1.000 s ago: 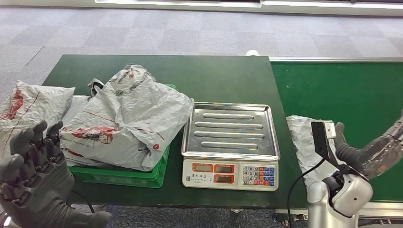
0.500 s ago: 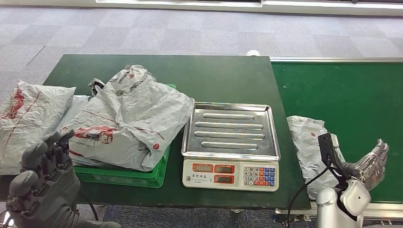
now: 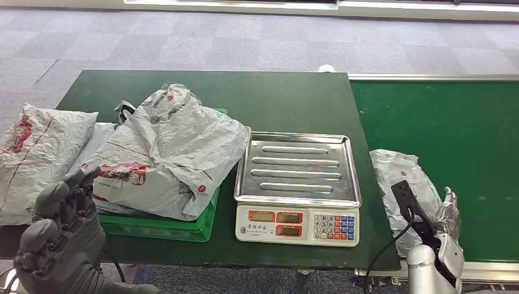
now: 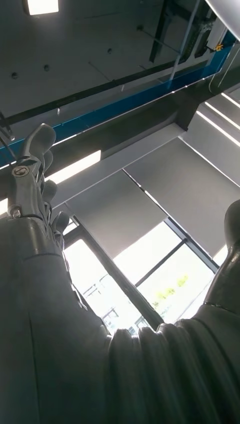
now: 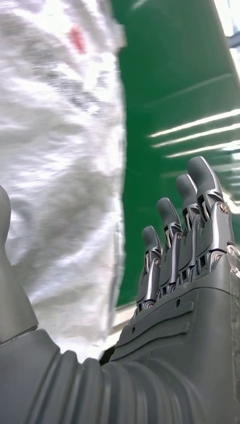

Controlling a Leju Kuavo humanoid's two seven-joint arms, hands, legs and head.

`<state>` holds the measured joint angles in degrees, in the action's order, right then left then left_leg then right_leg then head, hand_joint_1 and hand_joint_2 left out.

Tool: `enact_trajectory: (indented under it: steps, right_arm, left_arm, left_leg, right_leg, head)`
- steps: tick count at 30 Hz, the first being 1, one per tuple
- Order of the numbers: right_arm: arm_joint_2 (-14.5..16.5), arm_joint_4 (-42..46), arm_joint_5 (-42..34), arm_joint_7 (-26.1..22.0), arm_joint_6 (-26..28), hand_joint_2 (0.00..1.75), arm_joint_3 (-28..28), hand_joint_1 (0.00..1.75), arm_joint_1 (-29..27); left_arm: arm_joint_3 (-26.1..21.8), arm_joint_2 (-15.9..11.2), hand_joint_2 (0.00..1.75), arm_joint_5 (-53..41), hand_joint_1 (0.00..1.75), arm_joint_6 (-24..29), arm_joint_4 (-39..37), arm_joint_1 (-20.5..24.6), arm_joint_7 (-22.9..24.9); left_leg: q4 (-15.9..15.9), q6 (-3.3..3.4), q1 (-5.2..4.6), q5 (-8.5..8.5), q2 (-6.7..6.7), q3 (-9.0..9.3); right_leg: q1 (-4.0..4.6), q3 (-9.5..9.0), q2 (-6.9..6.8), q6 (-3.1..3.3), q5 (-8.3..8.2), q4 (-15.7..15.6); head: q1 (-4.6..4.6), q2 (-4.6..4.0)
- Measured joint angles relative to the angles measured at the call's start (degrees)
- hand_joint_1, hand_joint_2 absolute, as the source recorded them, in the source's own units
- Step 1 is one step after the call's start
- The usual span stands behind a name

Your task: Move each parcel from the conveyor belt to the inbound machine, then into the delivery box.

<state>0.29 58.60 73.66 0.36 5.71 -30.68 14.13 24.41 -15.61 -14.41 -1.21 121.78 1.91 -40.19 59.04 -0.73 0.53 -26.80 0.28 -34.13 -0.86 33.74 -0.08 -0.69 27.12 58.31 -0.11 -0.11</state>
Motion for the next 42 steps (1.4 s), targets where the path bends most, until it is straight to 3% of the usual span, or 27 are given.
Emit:
enact_trajectory:
  steps: [17,22,26,27,42]
  right_arm:
    - [-1.7,-7.7,-1.3,-1.4,-2.9,1.75,0.2,0.0,-0.2]
    - [-2.0,-9.1,-0.2,0.5,-5.0,1.75,0.5,0.02,-0.6]
    - [-2.7,-10.7,0.8,1.0,-6.7,1.75,1.6,1.67,-0.8]
    - [-2.8,-10.9,0.8,0.8,-6.8,1.75,1.8,1.75,-0.8]
    - [-3.9,-12.2,0.7,-0.6,-3.7,1.75,3.5,1.75,-0.1]
  left_arm:
    - [0.8,0.1,1.75,-3.9,0.0,-1.7,-2.3,0.3,0.0]
    - [1.6,0.0,1.75,-3.0,0.0,-1.0,-3.1,0.6,0.0]
    - [2.2,0.0,1.75,-2.6,0.0,-0.9,-4.2,1.4,0.0]
    - [2.3,0.0,1.75,-2.5,0.0,-0.8,-4.3,1.4,0.0]
    - [2.9,-0.8,1.75,-3.1,0.0,1.1,-5.1,1.0,0.0]
  left_leg:
    - [0.0,0.0,0.0,0.0,0.02,0.01]
    - [0.0,0.0,0.0,-0.01,0.01,0.04]
    - [0.0,0.0,0.0,-0.01,0.0,0.09]
    - [0.0,0.0,0.0,-0.02,0.01,0.11]
    - [0.0,0.06,0.0,-0.06,0.03,0.29]
  right_leg:
    - [0.0,0.02,0.02,-0.01,0.01,0.0]
    - [0.01,-0.01,0.01,-0.01,0.01,0.0]
    - [0.01,-0.09,-0.01,-0.03,0.03,0.0]
    - [0.01,-0.1,0.0,-0.03,0.03,0.0]
    - [0.05,-0.3,0.02,-0.05,0.04,0.0]
  head:
    - [0.0,0.0]
    - [0.0,0.0]
    - [0.0,0.0]
    - [0.0,0.0]
    - [0.0,0.0]
